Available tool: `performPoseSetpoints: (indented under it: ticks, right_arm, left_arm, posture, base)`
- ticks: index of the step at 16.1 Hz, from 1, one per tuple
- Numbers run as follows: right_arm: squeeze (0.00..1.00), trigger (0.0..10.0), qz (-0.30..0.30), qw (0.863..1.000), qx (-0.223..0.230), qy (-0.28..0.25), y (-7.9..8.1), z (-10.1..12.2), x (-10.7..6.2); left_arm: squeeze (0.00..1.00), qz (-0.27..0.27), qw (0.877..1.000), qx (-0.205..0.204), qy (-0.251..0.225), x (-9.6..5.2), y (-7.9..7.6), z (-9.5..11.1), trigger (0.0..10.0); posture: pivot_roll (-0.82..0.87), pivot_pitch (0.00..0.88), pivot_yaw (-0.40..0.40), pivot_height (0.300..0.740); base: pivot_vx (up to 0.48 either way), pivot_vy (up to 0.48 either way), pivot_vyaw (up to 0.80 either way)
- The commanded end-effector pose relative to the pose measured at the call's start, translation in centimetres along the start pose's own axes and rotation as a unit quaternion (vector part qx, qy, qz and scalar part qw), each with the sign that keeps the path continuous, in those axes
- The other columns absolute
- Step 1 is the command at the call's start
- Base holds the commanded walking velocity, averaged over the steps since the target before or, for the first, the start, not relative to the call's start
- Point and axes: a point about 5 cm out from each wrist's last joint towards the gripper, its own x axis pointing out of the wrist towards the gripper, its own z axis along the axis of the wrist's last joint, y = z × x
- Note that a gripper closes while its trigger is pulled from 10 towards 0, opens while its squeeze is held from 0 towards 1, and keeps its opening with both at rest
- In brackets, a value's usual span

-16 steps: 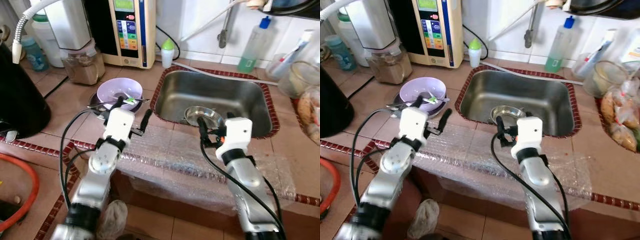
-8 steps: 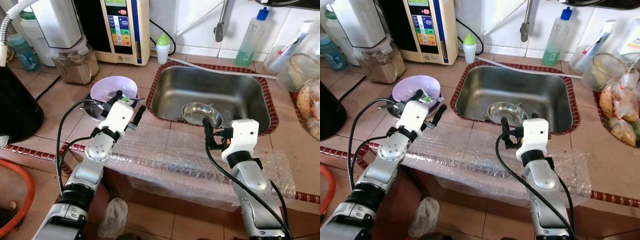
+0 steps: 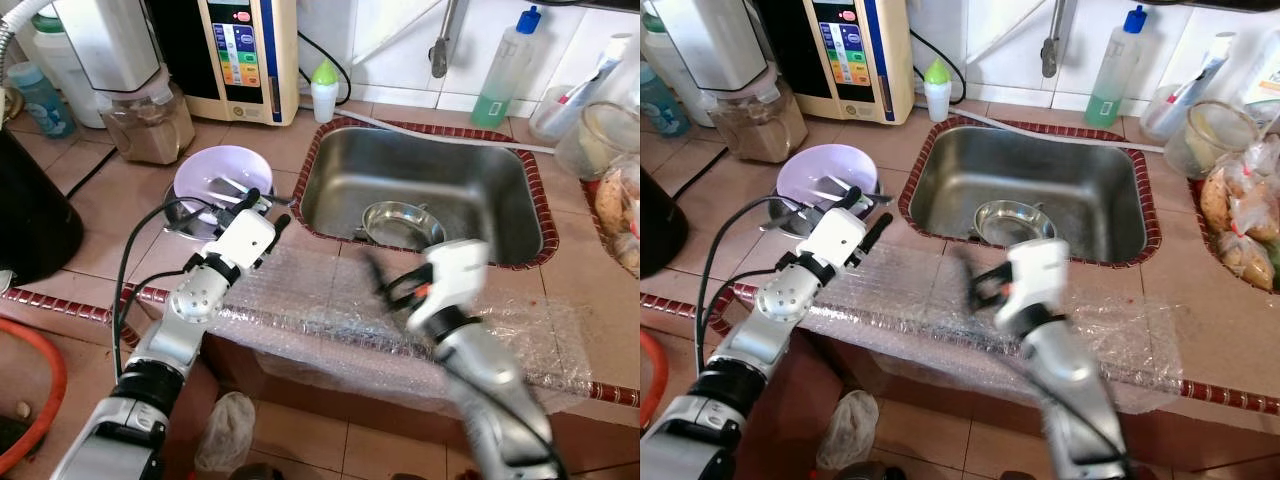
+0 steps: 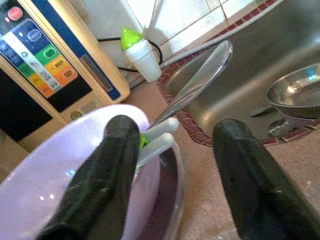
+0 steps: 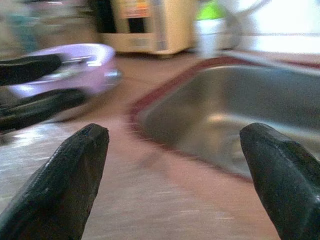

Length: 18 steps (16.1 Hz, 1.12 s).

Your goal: Kitchen organization

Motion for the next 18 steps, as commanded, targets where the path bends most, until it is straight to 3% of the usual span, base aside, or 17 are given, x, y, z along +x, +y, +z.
performPoseSetpoints:
  ticks: [1,3,5,6,7,12,15,18]
  right_arm:
    - [0.0,10.0,0.018,1.0,0.009,-0.002,0.4,0.3,-0.1]
    - [0.0,10.0,0.036,0.999,0.015,0.004,0.8,0.1,-0.1]
    - [0.0,10.0,0.035,0.999,0.014,0.004,0.6,0.1,0.0]
    - [0.0,10.0,0.034,0.999,0.013,0.003,0.5,0.2,0.0]
    - [0.0,10.0,0.034,0.999,0.011,0.002,0.3,0.3,0.2]
    - [0.0,10.0,0.055,0.998,0.02,-0.002,0.7,0.5,0.6]
    - [0.0,10.0,0.064,0.998,0.022,-0.002,0.6,0.7,0.8]
    - [0.0,10.0,0.064,0.998,0.018,-0.005,0.3,0.7,1.2]
  left_arm:
    - [0.0,-0.002,1.0,0.014,0.002,0.1,0.3,-0.2,3.3]
    - [0.0,0.006,1.0,0.021,0.006,0.1,0.8,-0.3,3.1]
    - [0.0,0.012,1.0,0.025,0.005,0.2,1.1,-0.2,1.5]
    - [0.0,0.013,1.0,0.027,0.003,0.2,1.3,-0.1,1.2]
    - [0.0,0.019,0.999,0.036,-0.001,0.1,1.8,0.1,0.0]
    - [0.0,0.035,0.998,0.054,-0.006,0.1,3.0,0.5,0.0]
    - [0.0,0.06,0.996,0.064,-0.02,0.2,3.7,1.2,1.2]
    - [0.0,0.084,0.993,0.073,-0.038,0.1,4.3,2.0,0.6]
  posture:
    - [-0.08,0.07,0.037,0.74]
    - [-0.08,0.065,0.037,0.74]
    - [-0.08,0.058,0.038,0.74]
    - [-0.08,0.058,0.038,0.74]
    - [-0.07,0.051,0.039,0.74]
    - [-0.06,0.037,0.038,0.74]
    - [-0.05,0.029,0.039,0.74]
    - [-0.05,0.016,0.042,0.74]
  base:
    - [0.0,0.0,0.0]
    - [0.0,0.0,0.0]
    - [0.0,0.0,0.0]
    - [0.0,0.0,0.0]
    - [0.0,0.0,0.0]
    - [0.0,0.0,0.0]
    - [0.0,0.0,0.0]
    - [0.0,0.0,0.0]
